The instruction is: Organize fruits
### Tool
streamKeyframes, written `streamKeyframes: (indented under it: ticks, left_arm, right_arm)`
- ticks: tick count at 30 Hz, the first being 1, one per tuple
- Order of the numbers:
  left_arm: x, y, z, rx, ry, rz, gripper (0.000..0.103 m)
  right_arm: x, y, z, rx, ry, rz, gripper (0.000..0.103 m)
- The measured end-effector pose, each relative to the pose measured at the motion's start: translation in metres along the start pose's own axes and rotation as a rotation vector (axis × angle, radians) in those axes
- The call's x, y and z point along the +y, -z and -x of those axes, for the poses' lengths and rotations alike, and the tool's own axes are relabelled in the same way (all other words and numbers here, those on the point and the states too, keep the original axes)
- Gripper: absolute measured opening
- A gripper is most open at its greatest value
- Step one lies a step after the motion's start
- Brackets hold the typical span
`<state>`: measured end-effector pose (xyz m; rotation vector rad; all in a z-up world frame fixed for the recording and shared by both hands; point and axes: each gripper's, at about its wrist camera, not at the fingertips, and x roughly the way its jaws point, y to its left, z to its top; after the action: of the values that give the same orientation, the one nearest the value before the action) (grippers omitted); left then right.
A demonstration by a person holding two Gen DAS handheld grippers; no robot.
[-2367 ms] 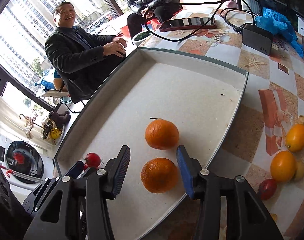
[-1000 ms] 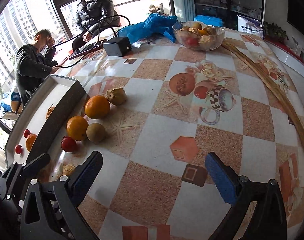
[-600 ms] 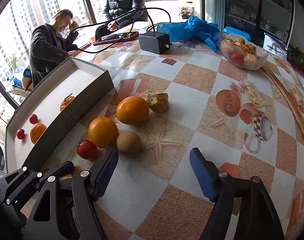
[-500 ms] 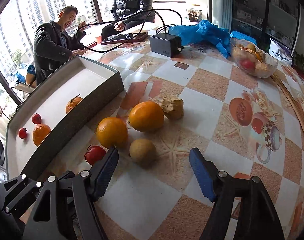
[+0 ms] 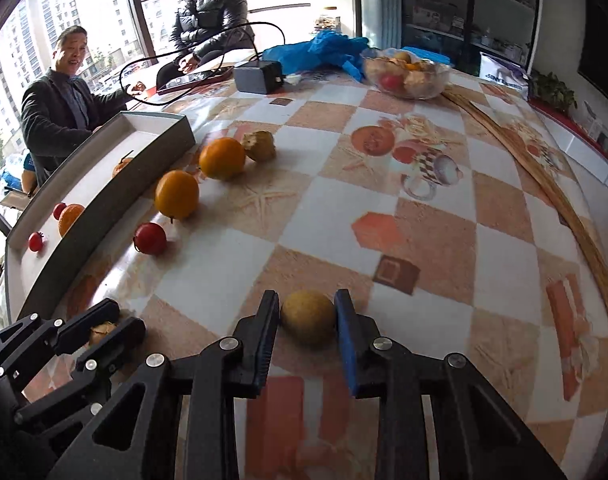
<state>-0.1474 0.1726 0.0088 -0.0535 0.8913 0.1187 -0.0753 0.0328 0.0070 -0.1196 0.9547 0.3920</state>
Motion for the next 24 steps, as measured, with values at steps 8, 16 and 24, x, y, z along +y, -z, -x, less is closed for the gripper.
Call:
streamKeyframes:
  ticks: [8, 16, 24]
  left_arm:
    - [-0.008, 0.001, -0.002, -0.043, 0.021, -0.023, 0.026]
    - [-0.014, 0.005, 0.001, -0.06, -0.018, -0.045, 0.026]
    - [-0.014, 0.005, 0.0, -0.059, -0.016, -0.043, 0.026]
  right_arm:
    - [-0.03, 0.042, 0.032, -0.089, 0.075, -0.11, 0.03]
    - [-0.024, 0.043, 0.029, -0.086, 0.114, -0.085, 0.03]
    - [-0.024, 0.043, 0.029, -0.086, 0.114, -0.086, 0.03]
